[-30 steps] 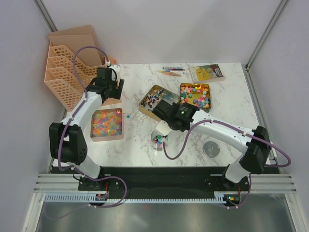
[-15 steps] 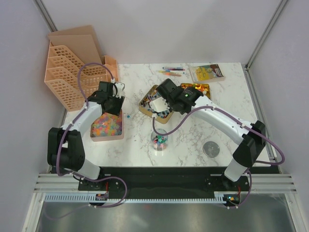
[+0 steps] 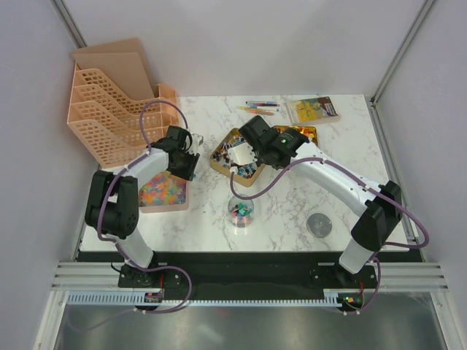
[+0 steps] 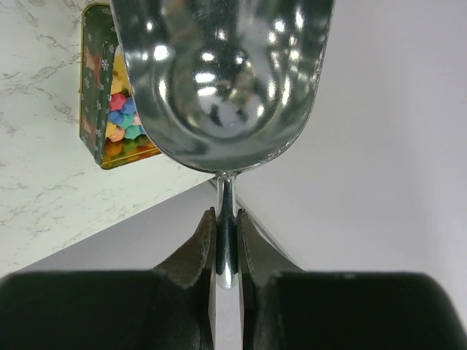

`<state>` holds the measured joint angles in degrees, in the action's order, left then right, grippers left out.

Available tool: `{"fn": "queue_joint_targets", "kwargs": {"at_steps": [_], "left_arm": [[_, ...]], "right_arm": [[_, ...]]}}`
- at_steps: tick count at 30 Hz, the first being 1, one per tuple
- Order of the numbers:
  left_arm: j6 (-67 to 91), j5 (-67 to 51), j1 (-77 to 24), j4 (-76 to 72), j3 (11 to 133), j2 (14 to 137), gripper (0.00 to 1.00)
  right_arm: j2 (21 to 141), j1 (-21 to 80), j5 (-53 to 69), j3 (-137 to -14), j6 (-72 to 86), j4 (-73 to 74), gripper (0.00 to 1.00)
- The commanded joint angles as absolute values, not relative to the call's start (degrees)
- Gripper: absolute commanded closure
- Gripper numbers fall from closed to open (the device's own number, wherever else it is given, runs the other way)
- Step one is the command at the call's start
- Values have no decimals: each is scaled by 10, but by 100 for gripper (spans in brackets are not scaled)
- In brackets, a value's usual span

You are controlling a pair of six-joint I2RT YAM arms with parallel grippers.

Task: Pack the candies
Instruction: Move the storage box to the center of the board.

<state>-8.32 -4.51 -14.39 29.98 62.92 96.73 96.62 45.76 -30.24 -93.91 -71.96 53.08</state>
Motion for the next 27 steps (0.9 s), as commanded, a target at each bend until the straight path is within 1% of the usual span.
{"fn": "queue_joint_targets", "kwargs": {"at_steps": [1, 2, 4, 5, 7, 9, 10, 11, 15, 19, 23, 27], "left_arm": [[-69, -47, -145, 303, 667, 984, 61], [-68, -52, -145, 306, 674, 994, 66], [-68, -58, -147, 310, 680, 1003, 70], [-68, -61, -151, 315, 686, 1010, 78], [-74, -64, -159, 323, 694, 1014, 86], [-83, -65, -176, 334, 700, 1014, 92], [-86, -64, -182, 336, 699, 1012, 92], [-87, -61, -195, 338, 698, 1008, 97], [-87, -71, -218, 363, 688, 998, 98], [-98, -81, -243, 366, 651, 975, 98], [-156, -100, -290, 392, 633, 976, 98], [-212, -102, -304, 389, 638, 983, 98]], "right_arm": [[967, 451, -301, -937, -702, 507, 100], [966, 449, -301, -936, -702, 506, 100], [963, 442, -299, -931, -704, 503, 100], [963, 439, -298, -930, -704, 501, 100], [962, 429, -297, -924, -708, 497, 100], [960, 422, -294, -918, -710, 493, 100], [959, 412, -292, -915, -714, 490, 100], [959, 408, -291, -911, -715, 487, 100], [959, 390, -283, -904, -722, 476, 100], [962, 374, -275, -902, -726, 471, 100], [966, 361, -270, -903, -735, 462, 100], [980, 347, -267, -915, -737, 456, 100]]}}
